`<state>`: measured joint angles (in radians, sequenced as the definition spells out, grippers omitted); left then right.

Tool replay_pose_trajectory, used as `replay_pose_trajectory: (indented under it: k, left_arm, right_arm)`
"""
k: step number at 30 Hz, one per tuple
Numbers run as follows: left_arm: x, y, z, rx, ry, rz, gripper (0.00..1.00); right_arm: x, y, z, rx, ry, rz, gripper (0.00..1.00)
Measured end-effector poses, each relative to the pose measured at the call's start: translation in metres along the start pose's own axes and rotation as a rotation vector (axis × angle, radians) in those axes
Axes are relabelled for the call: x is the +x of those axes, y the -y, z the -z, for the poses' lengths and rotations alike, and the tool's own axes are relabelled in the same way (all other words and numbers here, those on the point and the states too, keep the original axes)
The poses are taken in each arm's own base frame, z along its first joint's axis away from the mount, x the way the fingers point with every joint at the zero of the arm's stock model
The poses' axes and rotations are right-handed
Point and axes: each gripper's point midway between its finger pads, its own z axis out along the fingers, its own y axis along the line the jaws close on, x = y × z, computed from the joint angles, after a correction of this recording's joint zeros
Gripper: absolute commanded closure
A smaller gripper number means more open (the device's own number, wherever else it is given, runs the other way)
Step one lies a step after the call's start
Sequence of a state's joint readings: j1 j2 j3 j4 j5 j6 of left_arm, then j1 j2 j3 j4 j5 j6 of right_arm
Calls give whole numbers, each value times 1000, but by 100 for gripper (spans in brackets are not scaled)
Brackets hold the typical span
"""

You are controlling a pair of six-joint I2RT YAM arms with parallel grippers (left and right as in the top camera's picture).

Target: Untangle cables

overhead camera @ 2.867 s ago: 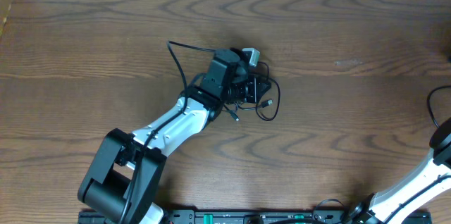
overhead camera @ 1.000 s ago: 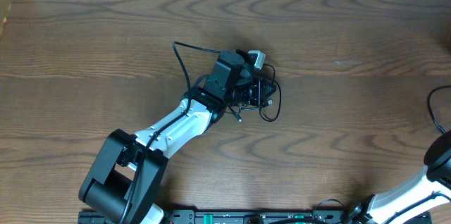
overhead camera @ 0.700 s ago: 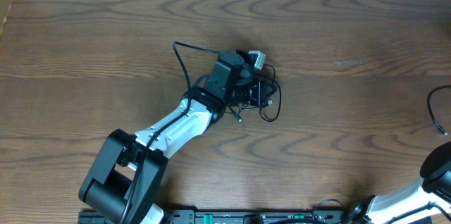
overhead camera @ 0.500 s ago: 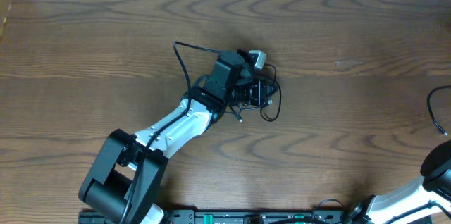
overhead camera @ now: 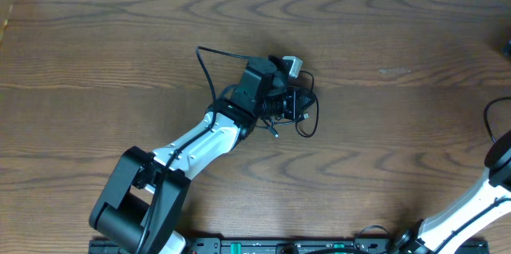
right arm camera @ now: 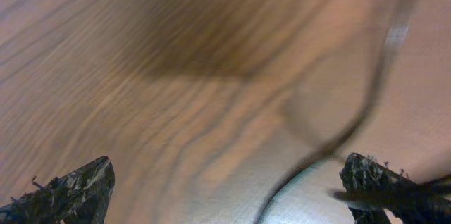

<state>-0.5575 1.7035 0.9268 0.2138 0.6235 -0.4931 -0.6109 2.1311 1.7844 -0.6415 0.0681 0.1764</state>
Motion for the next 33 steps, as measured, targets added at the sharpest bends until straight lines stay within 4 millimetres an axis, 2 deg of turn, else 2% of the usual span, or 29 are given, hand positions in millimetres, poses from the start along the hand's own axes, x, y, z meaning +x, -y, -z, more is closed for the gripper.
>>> replay_pose_trajectory:
  k: [2,7,11,15,19,21,23,25,27,28,29,31,33]
  left_arm:
    - [0,0,0,0,0,0,92]
    - [0,0,0,1,0,0,92]
    - [1,1,0,7,-5,0,92]
    - [2,4,0,22,-14,0,92]
    - [3,4,0,26,-16,0,92]
    - [3,4,0,26,-16,0,92]
    - [3,5,0,27,-16,0,92]
    - [3,5,0,31,-19,0,92]
    - [4,7,0,39,-24,1,92]
    - [5,8,0,45,-28,0,92]
    - [5,8,0,48,-30,0,92]
    - [5,9,0,52,-32,0,92]
    - [6,9,0,54,-34,-1,92]
  right_arm:
    - [5,-11,-6,-61,-19,27,1]
    - [10,-39,-3,-231,-37,89,1]
    - [16,-50,1,-300,-65,95,1]
    - [27,-45,1,-273,-115,58,1]
    - [30,-20,6,-103,-128,2,1]
    - [21,-8,19,-13,-87,-18,1]
    - [4,2,42,56,-17,-46,1]
    - [-17,10,79,95,80,-91,1]
    - [-28,12,102,101,134,-112,1]
    - [-35,12,121,95,171,-126,1]
    - [-37,11,130,89,186,-131,1]
    - [-37,4,146,61,198,-133,1]
    - [-31,-10,154,10,177,-117,1]
